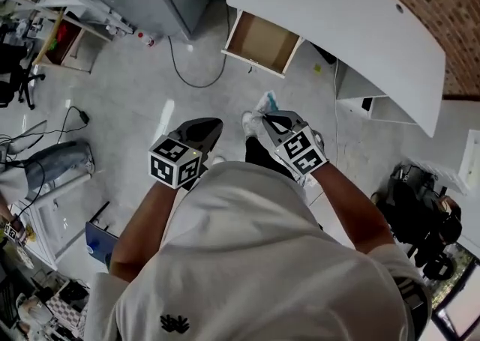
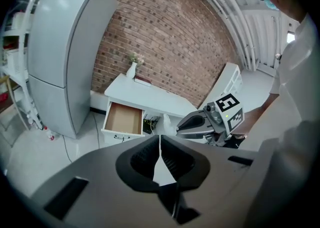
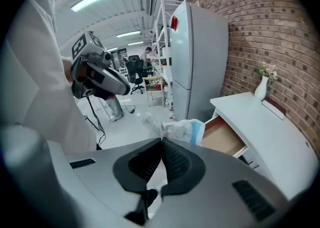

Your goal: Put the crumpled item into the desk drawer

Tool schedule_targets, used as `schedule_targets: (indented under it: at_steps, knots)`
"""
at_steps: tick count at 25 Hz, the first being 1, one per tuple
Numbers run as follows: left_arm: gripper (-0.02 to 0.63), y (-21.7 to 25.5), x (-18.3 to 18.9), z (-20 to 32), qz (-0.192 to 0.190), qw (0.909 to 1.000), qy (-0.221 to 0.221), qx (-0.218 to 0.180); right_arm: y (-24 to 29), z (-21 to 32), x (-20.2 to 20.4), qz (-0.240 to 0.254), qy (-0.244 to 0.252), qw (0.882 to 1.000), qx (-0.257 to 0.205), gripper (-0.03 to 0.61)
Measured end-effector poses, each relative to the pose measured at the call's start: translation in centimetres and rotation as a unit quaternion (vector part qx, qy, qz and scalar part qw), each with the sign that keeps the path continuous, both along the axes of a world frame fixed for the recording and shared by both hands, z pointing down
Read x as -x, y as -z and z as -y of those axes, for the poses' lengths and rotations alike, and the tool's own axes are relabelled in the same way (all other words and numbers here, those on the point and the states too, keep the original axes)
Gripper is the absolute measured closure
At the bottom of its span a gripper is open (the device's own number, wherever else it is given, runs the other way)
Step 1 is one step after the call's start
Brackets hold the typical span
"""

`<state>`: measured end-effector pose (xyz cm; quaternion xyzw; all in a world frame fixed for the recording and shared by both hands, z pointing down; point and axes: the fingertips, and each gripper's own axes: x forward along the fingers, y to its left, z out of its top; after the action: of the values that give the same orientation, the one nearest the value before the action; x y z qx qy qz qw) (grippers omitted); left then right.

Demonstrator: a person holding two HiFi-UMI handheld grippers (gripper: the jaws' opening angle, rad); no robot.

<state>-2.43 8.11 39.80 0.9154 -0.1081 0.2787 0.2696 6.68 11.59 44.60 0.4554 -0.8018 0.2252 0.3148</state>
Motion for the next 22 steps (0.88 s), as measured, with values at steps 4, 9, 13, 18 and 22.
schedule_targets:
  at_steps: [4,9,13,18,22]
  knots:
    - [0.583,0.0,-3.6,3.5,0.003,0.9994,0.033,0.005,-2.4,5.8,-4.5,-0.033,0.051,0.998,0.006,0.549]
    - [0.583,-1.4,-4.9,6.6,0.008,0.9970,0.076,0.015,-7.1,12.9,-7.2,-0.088,0.122,0.989,0.008,0.549]
    - [0.583,-2.2,-4.9,8.0,0.017,0.9945,0.098,0.030,-11.9,18.1,-9.0,-0.141,0.166,0.976,0.014,0.549]
    - [0.583,-3.1,-3.0,10.6,0.027,0.9892,0.137,0.045,-18.4,24.4,-10.2,-0.194,0.191,0.962,0.033,0.549]
    - [0.583,-5.0,-2.6,11.2,0.032,0.9841,0.163,0.062,-23.7,28.0,-11.7,-0.233,0.213,0.947,0.056,0.549]
